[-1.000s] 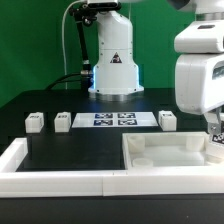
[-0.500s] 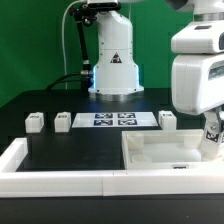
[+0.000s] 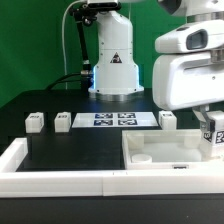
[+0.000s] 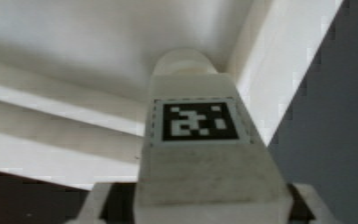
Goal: Assemble square table
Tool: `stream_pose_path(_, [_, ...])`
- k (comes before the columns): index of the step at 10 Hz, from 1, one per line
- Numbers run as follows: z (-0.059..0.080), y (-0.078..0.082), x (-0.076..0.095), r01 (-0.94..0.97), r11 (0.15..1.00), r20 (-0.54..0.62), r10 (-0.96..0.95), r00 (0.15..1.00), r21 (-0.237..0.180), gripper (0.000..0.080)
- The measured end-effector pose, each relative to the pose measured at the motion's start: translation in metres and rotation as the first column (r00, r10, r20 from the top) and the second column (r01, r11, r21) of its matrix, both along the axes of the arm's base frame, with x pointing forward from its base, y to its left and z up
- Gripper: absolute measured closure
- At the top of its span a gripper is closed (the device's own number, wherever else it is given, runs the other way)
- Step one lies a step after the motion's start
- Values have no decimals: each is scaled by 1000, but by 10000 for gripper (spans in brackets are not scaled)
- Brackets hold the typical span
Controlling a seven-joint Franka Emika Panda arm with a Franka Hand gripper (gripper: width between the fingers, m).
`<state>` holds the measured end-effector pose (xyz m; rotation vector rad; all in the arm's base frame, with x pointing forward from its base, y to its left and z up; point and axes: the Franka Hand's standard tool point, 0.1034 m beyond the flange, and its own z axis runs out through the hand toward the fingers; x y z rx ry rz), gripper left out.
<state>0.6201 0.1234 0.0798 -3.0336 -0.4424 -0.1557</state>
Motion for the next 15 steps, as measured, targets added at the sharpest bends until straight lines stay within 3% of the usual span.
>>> stream_pose_path(1, [0,-3,0,162,986,6,-163,987,23,508])
stream_pose_path(6, [0,-12,-1,523,847,-2,-525,851,99,508])
stream_pose_path(9, [-1,-16,0,768,627,-71,-767,638,133,508])
stream_pose_path(11, [-1,-14,1,847,514,-98,-844,528,134,507])
stream_pose_path(13, [-2,-12,0,931,343,-140,-923,359,127,506])
stream_pose_path(15, [-2,-13,0,963,246,-170,-950,263,113,506])
